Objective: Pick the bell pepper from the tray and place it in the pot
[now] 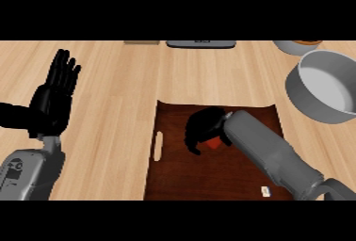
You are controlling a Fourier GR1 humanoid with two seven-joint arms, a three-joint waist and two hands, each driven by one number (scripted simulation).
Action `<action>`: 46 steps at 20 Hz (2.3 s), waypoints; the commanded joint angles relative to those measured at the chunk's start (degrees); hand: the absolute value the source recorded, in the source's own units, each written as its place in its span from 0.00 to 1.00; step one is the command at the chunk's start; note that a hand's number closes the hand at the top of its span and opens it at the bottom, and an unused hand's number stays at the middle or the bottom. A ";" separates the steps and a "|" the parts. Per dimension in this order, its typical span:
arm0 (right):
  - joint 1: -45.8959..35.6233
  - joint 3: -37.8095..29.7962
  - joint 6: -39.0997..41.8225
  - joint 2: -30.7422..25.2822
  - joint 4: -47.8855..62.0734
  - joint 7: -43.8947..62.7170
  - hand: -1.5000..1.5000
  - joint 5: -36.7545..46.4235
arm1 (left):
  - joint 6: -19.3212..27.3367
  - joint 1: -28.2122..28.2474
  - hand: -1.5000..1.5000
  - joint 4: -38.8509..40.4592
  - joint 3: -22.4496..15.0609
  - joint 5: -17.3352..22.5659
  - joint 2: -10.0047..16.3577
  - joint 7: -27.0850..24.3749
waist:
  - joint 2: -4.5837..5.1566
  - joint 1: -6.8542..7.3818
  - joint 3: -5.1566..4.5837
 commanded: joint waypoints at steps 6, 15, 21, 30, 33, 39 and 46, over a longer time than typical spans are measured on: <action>6.07 -0.92 -3.86 -0.24 -5.21 -6.91 1.00 0.72 | 1.01 0.08 0.50 -1.17 -0.36 -1.03 -1.64 1.17 | 0.39 -0.65 0.39; 4.69 -19.49 -6.71 -0.19 -0.44 30.01 1.00 -7.10 | -0.43 3.02 0.50 -0.12 1.92 -0.13 -0.22 -0.30 | -0.32 -3.46 0.24; 1.49 -30.30 -17.98 2.35 3.22 58.71 1.00 -10.79 | -0.12 3.00 0.50 -0.59 2.84 -0.16 0.65 0.04 | -1.40 -4.00 0.11; -9.16 -32.24 -38.94 -0.67 3.06 95.82 1.00 0.26 | -0.38 3.15 0.50 -1.41 2.90 0.19 0.86 1.23 | -1.39 -3.48 0.11; -11.05 -30.52 -42.50 -2.52 1.68 105.72 1.00 6.11 | -0.91 4.55 0.50 -1.35 2.93 -0.29 1.38 0.48 | -1.57 -3.94 0.13; -8.57 -28.41 -37.11 -7.76 -8.43 118.72 1.00 12.69 | 0.38 1.36 0.50 -0.61 4.86 0.14 2.15 3.17 | -1.60 -5.74 0.26; 6.23 -32.19 -27.48 -22.36 -24.13 116.89 1.00 7.86 | -1.59 2.46 0.50 -2.48 5.19 0.98 2.53 2.73 | -0.71 -4.63 0.34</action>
